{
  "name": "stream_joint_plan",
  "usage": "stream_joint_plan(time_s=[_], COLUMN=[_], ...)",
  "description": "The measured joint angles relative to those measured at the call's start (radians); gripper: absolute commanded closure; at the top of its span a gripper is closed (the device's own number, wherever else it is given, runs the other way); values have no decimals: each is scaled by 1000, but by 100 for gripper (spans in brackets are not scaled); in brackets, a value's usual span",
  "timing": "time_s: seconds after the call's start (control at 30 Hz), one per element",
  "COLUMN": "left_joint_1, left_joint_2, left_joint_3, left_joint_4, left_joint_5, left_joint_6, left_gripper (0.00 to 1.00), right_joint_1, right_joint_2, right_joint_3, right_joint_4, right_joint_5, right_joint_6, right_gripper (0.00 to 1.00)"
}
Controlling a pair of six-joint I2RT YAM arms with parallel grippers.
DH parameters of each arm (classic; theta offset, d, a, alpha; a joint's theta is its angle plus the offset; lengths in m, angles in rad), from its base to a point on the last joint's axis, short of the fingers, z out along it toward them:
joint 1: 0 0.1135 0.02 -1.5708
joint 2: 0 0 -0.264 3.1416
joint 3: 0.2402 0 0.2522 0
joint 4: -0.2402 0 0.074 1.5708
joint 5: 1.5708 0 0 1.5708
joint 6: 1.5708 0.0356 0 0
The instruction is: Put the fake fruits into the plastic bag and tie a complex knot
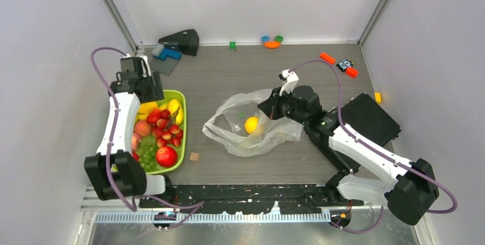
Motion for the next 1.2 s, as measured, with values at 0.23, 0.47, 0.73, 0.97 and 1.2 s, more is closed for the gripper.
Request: stream_joint_plan(time_s=[0.23, 0.47, 0.73, 0.97, 1.2], left_joint_1=[140, 140, 159, 166, 166], left_joint_2=[166, 254, 335, 378, 393], left_joint_3=[25, 41, 51, 87, 95], left_joint_4=[-1, -28, -63, -97, -125], left_joint_5=[32, 82, 106, 103, 101], left_joint_6=[18, 33, 45, 43, 43], left_gripper=[35, 38, 45, 43, 38], right_joint_1=[0, 0, 0, 0, 0], right_joint_2=[-21, -26, -26, -26, -26], right_joint_3=[-15, -27, -31, -32, -32], right_joint_4=[10, 20, 33, 34, 34], right_joint_5=[-2, -2, -3, -3, -3], right_joint_6=[0, 6, 18, 19, 20], right_gripper=[95, 95, 95, 95, 95])
